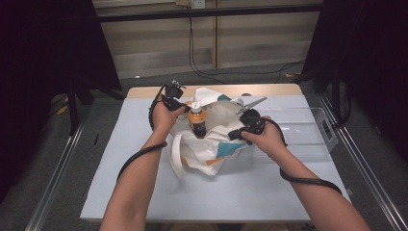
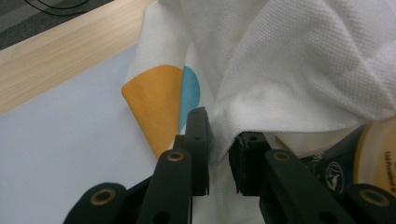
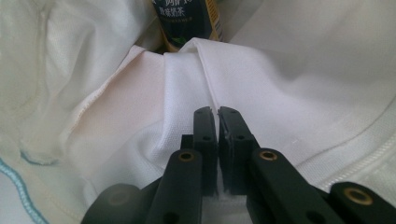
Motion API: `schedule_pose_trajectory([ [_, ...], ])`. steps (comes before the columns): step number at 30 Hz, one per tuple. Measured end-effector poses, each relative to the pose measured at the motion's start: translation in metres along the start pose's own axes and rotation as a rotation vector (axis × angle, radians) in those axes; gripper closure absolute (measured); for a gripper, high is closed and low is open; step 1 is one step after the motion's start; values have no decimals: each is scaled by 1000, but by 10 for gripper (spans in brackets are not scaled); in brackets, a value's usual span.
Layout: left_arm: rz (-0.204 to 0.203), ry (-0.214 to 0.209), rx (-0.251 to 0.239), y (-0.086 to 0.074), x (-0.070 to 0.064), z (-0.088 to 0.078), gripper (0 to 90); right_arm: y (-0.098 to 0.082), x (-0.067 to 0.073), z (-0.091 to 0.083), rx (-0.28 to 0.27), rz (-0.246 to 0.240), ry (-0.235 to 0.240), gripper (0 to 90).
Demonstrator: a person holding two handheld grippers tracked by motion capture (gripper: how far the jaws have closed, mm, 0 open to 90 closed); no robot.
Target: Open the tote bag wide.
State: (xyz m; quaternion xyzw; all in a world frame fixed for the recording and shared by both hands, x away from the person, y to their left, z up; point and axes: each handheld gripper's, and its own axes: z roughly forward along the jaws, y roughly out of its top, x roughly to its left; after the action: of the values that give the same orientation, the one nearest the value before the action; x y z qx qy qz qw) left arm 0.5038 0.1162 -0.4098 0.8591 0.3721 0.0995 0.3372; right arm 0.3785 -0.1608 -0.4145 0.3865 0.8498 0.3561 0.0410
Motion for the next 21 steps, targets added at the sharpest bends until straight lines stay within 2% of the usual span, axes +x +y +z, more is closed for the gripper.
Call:
schedule_pose_trajectory([
  [1, 0, -17, 14, 0, 1, -1, 788, 0, 0, 0, 2, -5, -1, 861],
  [3, -6, -7, 1, -1, 1, 0, 788, -1, 0, 1, 4, -1, -3, 862],
  [4, -4, -16, 12, -2, 3, 0, 788, -1, 0, 2, 4, 2, -3, 863],
  [9, -10, -14, 0, -2, 2, -1, 787, -2, -1, 2, 7, 4, -2, 864],
  [11, -2, -2, -7, -2, 0, -4, 781, -2, -1, 2, 9, 8, -2, 864],
  [13, -15, 1, -16, -2, -1, -6, 753, -2, -1, 2, 6, 1, -5, 864],
  [14, -7, -9, -4, -1, 0, -9, 750, -1, -1, 2, 5, 4, -7, 864],
  [21, -23, 5, -24, -2, 1, -24, 660, 4, 1, -2, 0, -11, -10, 857],
])
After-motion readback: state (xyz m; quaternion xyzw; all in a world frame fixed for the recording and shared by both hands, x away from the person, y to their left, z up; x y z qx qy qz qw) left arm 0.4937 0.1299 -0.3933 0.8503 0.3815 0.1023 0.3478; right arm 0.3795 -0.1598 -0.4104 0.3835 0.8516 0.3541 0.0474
